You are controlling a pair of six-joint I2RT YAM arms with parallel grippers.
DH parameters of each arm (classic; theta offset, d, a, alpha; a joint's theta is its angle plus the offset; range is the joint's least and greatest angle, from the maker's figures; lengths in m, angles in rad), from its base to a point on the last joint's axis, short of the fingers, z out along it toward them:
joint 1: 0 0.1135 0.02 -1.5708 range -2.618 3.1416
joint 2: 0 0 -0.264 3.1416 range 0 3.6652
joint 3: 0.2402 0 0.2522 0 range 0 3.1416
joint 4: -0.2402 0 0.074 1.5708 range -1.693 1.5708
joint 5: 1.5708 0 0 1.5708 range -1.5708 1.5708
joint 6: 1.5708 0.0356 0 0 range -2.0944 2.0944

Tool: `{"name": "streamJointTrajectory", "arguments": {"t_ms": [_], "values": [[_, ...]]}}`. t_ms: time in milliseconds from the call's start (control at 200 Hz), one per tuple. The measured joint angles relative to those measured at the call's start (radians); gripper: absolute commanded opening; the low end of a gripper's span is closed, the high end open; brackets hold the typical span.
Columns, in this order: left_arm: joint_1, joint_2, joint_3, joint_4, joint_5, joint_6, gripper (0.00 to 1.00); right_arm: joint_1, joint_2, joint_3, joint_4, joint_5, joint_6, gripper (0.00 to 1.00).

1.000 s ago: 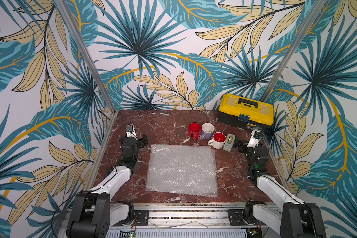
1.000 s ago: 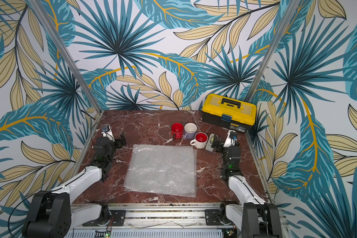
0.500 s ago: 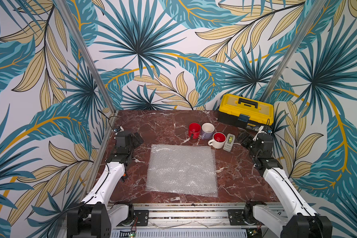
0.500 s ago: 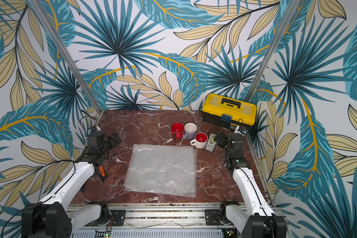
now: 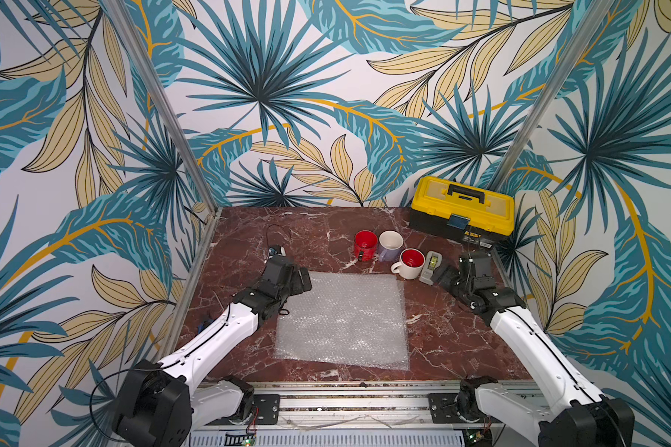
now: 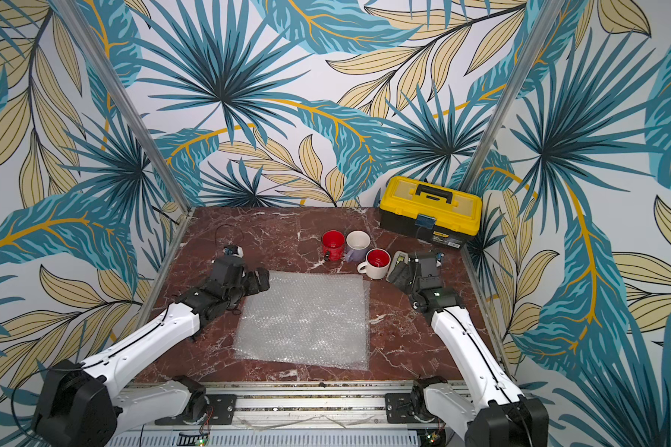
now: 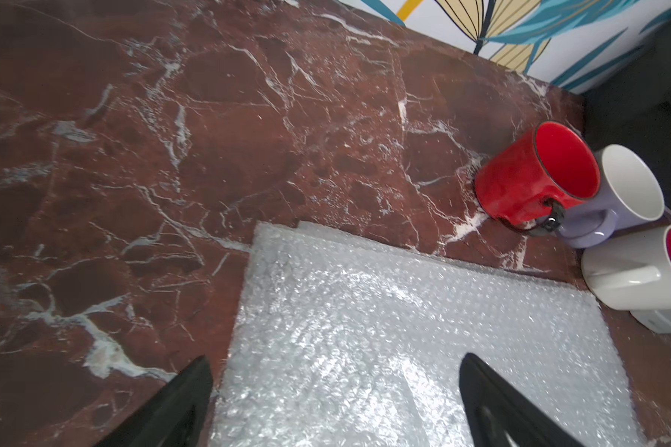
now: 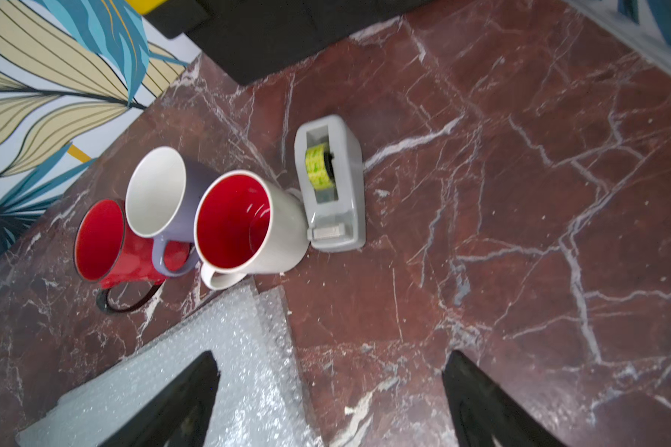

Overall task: Wrap mugs in bubble wrap
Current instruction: Pick up the mug from the center of the board.

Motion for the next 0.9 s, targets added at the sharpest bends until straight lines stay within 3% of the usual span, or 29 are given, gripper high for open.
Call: {"name": "streamJointTrajectory", "arguments": {"t_ms": [290, 571, 901], "values": [[-0.017, 0.063, 0.024, -0.009, 0.020, -0.032, 1.00, 0.157, 0.210, 0.113, 0.003, 0.030, 0.155, 0.79], [-0.017, 0.047, 0.024, -0.015, 0.037, -0.050, 1.00, 0.283, 0.472, 0.332, 0.140, -0.037, 0.088, 0.73], [0.055, -0.010, -0.017, -0.015, 0.079, -0.094, 1.00, 0.368, 0.772, 0.620, 0.111, 0.010, 0.053, 0.71]]}}
